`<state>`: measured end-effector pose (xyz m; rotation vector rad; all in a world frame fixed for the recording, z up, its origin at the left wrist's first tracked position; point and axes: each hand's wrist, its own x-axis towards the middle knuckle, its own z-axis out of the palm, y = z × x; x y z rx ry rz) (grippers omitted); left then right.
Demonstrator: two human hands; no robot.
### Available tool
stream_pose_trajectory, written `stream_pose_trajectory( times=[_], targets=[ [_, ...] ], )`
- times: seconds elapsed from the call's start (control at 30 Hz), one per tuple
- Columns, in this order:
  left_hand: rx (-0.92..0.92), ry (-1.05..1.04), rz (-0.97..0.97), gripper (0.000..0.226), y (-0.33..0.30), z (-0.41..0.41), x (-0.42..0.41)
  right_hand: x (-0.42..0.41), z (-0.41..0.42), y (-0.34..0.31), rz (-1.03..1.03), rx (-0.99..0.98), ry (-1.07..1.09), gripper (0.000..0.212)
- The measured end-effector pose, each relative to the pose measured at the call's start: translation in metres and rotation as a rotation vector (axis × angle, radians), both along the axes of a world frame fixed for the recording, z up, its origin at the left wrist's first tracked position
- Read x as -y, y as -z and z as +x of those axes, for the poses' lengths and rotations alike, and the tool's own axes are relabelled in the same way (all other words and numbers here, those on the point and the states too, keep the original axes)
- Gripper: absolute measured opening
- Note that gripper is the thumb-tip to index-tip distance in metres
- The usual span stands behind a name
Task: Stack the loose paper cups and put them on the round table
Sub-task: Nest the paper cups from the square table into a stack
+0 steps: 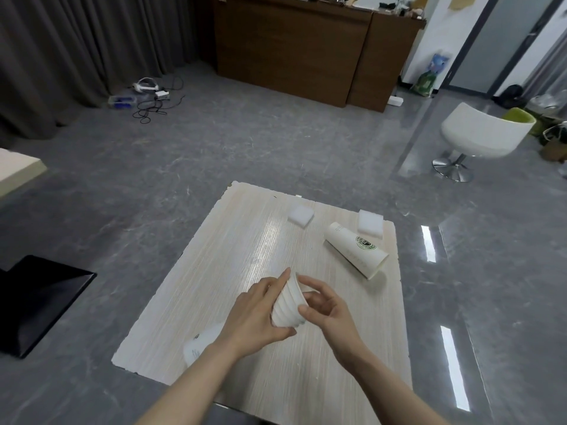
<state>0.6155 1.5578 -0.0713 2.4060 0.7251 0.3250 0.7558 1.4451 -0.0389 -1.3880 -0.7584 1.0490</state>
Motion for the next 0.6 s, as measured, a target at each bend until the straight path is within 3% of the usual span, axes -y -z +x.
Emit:
stream_pose_trajectory(
  times=[0.27,0.4,0.6],
  targets=[
    [-0.041,0.005,0.031,0.116,0.001,0.011,-0.002,-0.005,0.002,0.003,-0.030,-0.001,0.007,0.047],
    [-0.060,0.044,0.081,0.109,0.000,0.023,-0.004,-0.005,0.018,0.001,-0.018,0.016,0.034,0.043],
    [-0.034,0.020,0.060,0.108,-0.002,0.030,-0.011,-0.007,0.100,0.023,-0.176,0.170,0.471,0.051]
  ],
)
